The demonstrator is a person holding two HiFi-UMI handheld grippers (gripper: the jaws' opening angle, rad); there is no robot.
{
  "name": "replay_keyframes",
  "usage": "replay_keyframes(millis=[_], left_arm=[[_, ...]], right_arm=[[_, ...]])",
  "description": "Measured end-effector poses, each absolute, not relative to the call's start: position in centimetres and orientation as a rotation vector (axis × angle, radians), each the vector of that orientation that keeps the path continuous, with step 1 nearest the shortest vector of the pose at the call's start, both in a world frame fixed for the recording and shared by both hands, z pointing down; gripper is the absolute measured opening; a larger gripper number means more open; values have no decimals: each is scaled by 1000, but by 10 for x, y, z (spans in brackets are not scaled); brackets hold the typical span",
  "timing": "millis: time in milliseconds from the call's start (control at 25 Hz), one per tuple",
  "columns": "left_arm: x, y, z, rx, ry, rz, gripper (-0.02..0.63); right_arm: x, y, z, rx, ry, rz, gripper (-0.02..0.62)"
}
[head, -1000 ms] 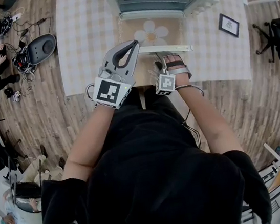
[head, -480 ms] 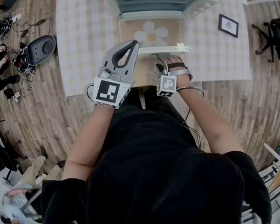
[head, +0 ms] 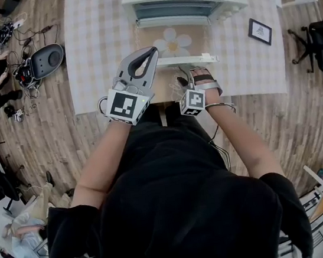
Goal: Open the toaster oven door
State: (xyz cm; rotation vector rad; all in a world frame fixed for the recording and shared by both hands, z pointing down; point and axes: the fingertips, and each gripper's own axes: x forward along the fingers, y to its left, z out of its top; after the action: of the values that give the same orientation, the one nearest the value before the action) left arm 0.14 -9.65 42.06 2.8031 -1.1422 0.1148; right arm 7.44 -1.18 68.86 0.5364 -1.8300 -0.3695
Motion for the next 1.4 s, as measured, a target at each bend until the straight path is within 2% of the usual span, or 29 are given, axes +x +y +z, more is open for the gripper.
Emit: replay_keyframes(millis=[440, 840, 1400], left_arm=[[0, -102, 414, 2819, -1150, 128, 15], [0, -109, 406, 2814, -1158, 132, 15], [8, -106, 383, 2863, -1083, 90, 15]], right_arm=[[69, -57, 601, 785, -2005, -241, 236], [59, -84, 503, 1059, -2307, 48, 212], [60, -86, 389, 1255, -2643, 103, 119]])
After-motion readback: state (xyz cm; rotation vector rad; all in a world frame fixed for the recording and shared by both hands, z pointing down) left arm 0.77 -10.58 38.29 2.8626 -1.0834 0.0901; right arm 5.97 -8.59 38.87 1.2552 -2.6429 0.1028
